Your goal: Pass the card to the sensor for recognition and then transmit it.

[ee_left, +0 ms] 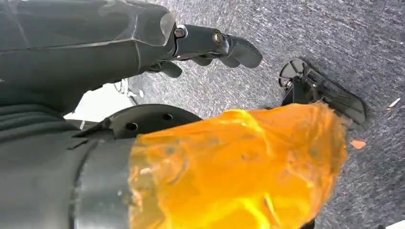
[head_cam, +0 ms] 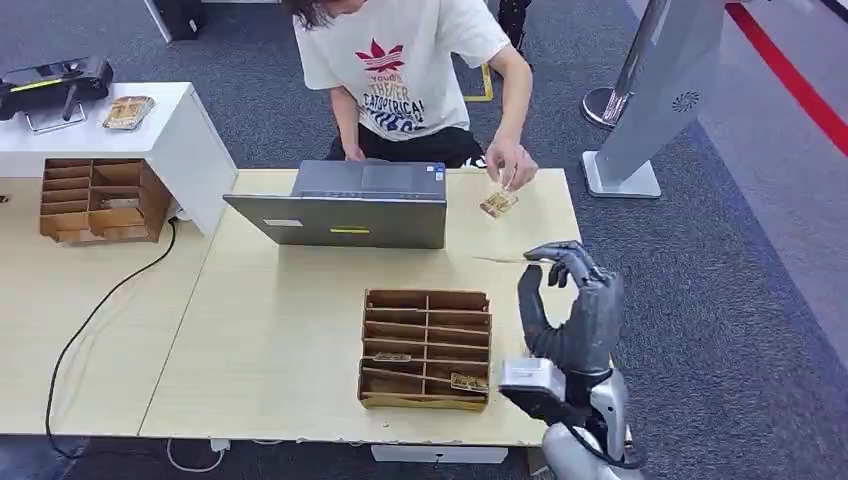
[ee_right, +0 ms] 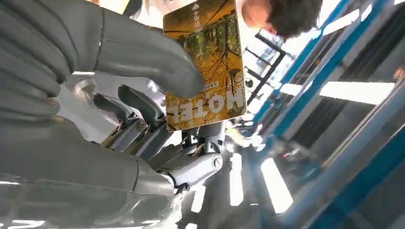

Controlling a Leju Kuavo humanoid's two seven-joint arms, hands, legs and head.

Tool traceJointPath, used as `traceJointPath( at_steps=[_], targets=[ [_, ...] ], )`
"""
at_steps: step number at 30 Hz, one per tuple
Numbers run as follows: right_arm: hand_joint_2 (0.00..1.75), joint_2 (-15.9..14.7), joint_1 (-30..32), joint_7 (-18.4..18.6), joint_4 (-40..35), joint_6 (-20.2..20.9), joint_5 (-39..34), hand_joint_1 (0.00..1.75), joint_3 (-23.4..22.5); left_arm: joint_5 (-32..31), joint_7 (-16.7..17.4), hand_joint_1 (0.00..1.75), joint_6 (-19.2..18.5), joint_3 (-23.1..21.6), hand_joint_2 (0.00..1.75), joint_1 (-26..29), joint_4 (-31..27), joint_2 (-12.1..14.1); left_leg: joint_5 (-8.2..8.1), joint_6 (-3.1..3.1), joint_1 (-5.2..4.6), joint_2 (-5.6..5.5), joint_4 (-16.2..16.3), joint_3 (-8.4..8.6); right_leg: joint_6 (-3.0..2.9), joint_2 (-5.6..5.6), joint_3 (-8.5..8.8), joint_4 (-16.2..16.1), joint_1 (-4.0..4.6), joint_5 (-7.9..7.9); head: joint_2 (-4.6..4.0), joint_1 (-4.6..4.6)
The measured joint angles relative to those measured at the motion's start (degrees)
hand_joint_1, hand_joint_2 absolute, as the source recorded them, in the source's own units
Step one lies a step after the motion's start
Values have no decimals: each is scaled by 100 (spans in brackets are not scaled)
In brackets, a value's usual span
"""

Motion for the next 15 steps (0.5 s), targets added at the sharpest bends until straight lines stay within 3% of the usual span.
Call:
traceJointPath(
  at_steps=[4, 12, 15],
  targets=[
    [175, 0, 216, 13, -245, 459, -719, 175, -396, 94, -7, 0, 24, 74, 0, 0, 0, -7, 0, 0, 0, 0, 0, 0, 0, 0, 0, 0, 0, 0, 0, 0],
    [175, 0, 568, 271, -231, 2020, -2559, 175, -946, 247, -7, 0, 39, 170, 0, 1, 0, -20, 0, 0, 1, 0, 0, 0, 0, -1, 0, 0, 0, 0, 0, 0],
    [175, 0, 732, 339, -122, 2316, -2918, 175, -1114, 247, -4, 0, 72, 177, 0, 8, 0, -20, -1, 0, 1, -1, 0, -1, 1, -2, 0, 0, 0, -2, 0, 0]
  ],
)
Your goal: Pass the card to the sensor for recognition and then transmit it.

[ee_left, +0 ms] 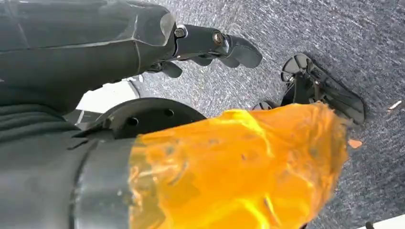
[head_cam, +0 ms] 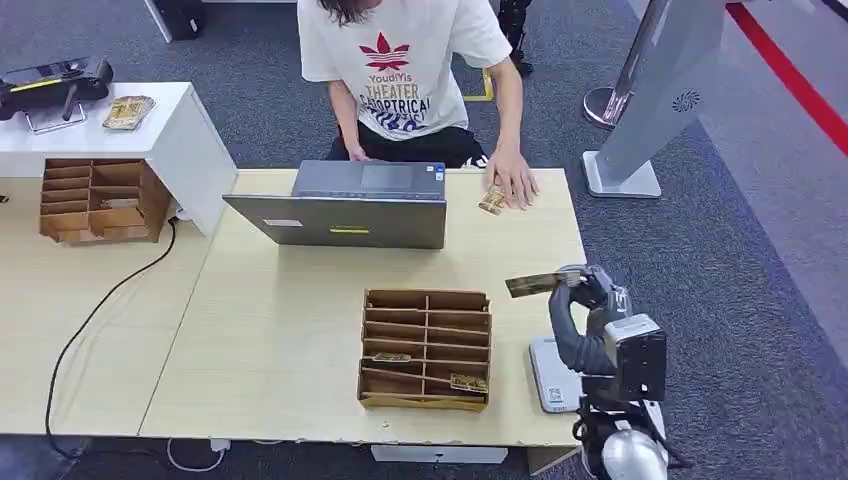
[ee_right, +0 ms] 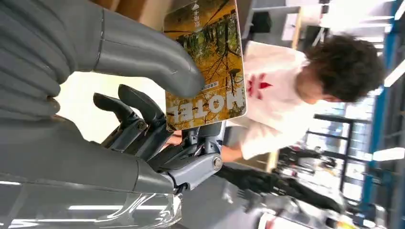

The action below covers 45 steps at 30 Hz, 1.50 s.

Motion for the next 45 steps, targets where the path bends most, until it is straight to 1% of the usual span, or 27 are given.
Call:
traceJointPath(
  at_steps=[5, 13, 20, 23, 27, 37, 39, 41, 45],
  targets=[
    [175, 0, 267, 109, 122, 214, -302, 175, -221, -166, 2, 0, 72, 0, 0, 22, 0, 18, -3, 3, -1, 1, 0, -1, 1, 0, -1, 0, 0, -1, 0, 0],
    [175, -33, 472, 173, 234, 330, -466, 175, -374, -356, 4, 0, 201, -26, 0, 44, 0, 79, -2, 3, 0, 2, 0, 1, 0, 1, -1, 0, 0, -1, 0, 0],
    [175, -144, 513, 216, 256, 223, -527, 175, -602, -398, 22, 0, 243, -72, 0, 50, 0, 127, -2, 3, -1, 2, 0, 1, 1, 1, 0, 0, 0, -1, 0, 0],
    [175, -278, 513, 328, 295, 173, -346, 175, -729, -433, 87, 0, 249, -114, 0, 55, 0, 142, -3, 4, -2, 2, 1, 0, 1, 1, 0, -1, -1, -1, 0, 0],
    [175, -415, 512, 345, 357, 158, -291, 175, -833, -463, 116, 0, 249, -138, 0, 58, 0, 162, -5, 7, -3, 2, 1, 0, 1, 1, 0, -2, -1, -1, 0, 0],
    [175, -476, 512, 347, 396, 158, -289, 175, -895, -463, 118, 0, 251, -153, 0, 58, 0, 173, -6, 9, 0, 2, 0, 1, 0, 1, 0, -1, 0, -1, 0, 0],
    [175, -479, 512, 367, 407, 130, -191, 175, -901, -479, 120, 0, 256, -153, 0, 58, 0, 175, -6, 9, -1, 2, 0, 1, 0, 1, 0, -1, 0, -1, 0, 0],
    [175, -485, 512, 455, 424, 40, 70, 175, -908, -512, 140, 0, 271, -160, 0, 58, 0, 177, -6, 9, -1, 2, 0, 0, 0, 1, 0, -1, 0, -1, 0, 0],
    [175, -514, 510, 623, 490, -177, 820, 175, -916, -741, 225, 0, 402, -263, 0, 60, 0, 184, -6, 9, -2, 2, 0, 0, 0, 1, 0, -1, 0, -1, 0, 0]
  ],
)
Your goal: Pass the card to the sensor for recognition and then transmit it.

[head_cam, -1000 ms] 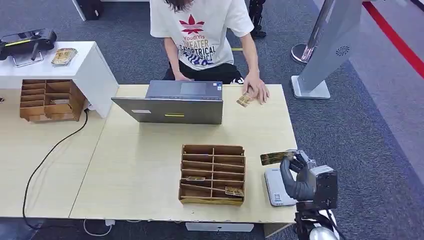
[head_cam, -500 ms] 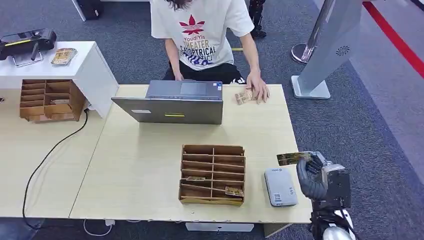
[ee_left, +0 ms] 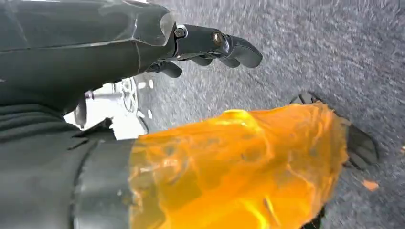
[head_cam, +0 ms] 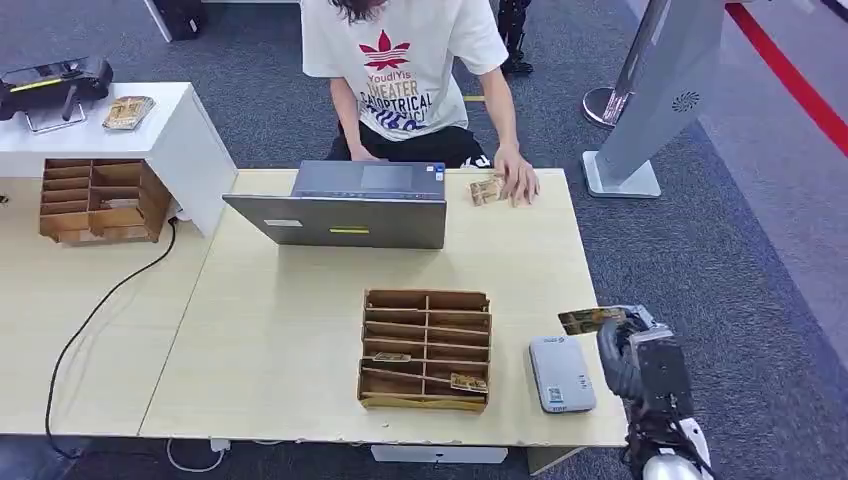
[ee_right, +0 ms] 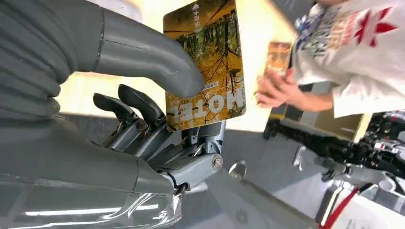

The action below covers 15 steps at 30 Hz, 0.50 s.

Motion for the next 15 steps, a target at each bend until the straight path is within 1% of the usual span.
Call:
traceJointPath(
  at_steps=[3, 6, 12, 15],
  targets=[
    [175, -2, -1, 201, 68, -160, 667, 175, 4, -216, 24, 0, 92, -150, 0, 1, 0, 20, 0, 0, 0, 0, 0, 0, 0, 0, 0, 0, 0, 0, 0, 0],
    [175, -39, -8, 445, 129, -175, 1244, 175, 24, -491, 81, 0, 205, -321, 0, 3, 0, 31, 0, 0, 0, 0, 0, -1, 0, -1, 0, 0, 0, 0, 0, 0],
    [175, -70, -134, 820, 343, -30, 1952, 175, 179, -968, 181, 0, 330, -737, 0, 6, 0, 37, 0, 0, 1, 0, 0, -1, 0, 0, 0, 0, 0, 0, 0, 0],
    [175, -70, -230, 983, 516, -15, 2281, 175, 271, -1058, 190, 0, 347, -898, 0, 6, 0, 35, 0, 0, 1, 0, 0, -1, 0, 0, 0, 0, 0, 0, 0, 0]
  ],
)
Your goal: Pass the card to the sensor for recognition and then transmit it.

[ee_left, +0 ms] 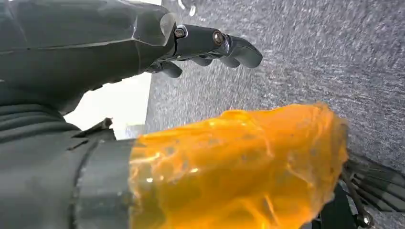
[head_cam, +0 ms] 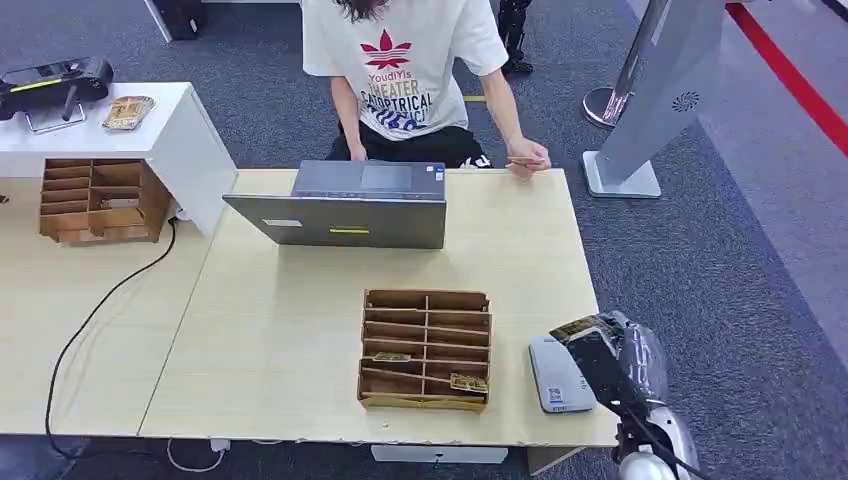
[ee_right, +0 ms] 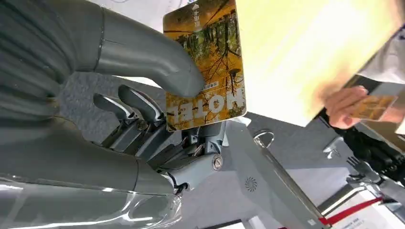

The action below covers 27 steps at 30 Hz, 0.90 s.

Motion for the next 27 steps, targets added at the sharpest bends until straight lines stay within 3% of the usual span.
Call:
traceJointPath(
  at_steps=[9, 17, 21, 27],
  targets=[
    [175, -2, -148, 260, 297, 96, 557, 175, 158, -52, 13, 0, 2, -210, 0, 9, 0, -13, 0, 0, -1, 0, 0, -1, 0, 0, 0, 0, 0, 0, 0, 0],
    [175, -2, -318, 442, 610, 474, 848, 175, 265, -109, 31, 0, -2, -253, 0, 9, 0, -15, 0, 0, 0, 0, 0, 0, 0, 0, 0, 0, 0, 0, 0, 0],
    [175, -2, -462, 754, 785, 417, 1361, 175, 352, -114, 46, 0, -11, -262, 0, 8, 0, -15, 0, 0, 0, 0, 0, 1, 0, 0, 0, 0, 0, 0, 0, 0],
    [175, -2, -556, 890, 916, 507, 1643, 175, 398, -114, 50, 0, -15, -264, 0, 10, 0, -15, 0, 0, 0, 1, 0, 2, 0, 1, 0, 0, 0, 0, 0, 0]
  ],
)
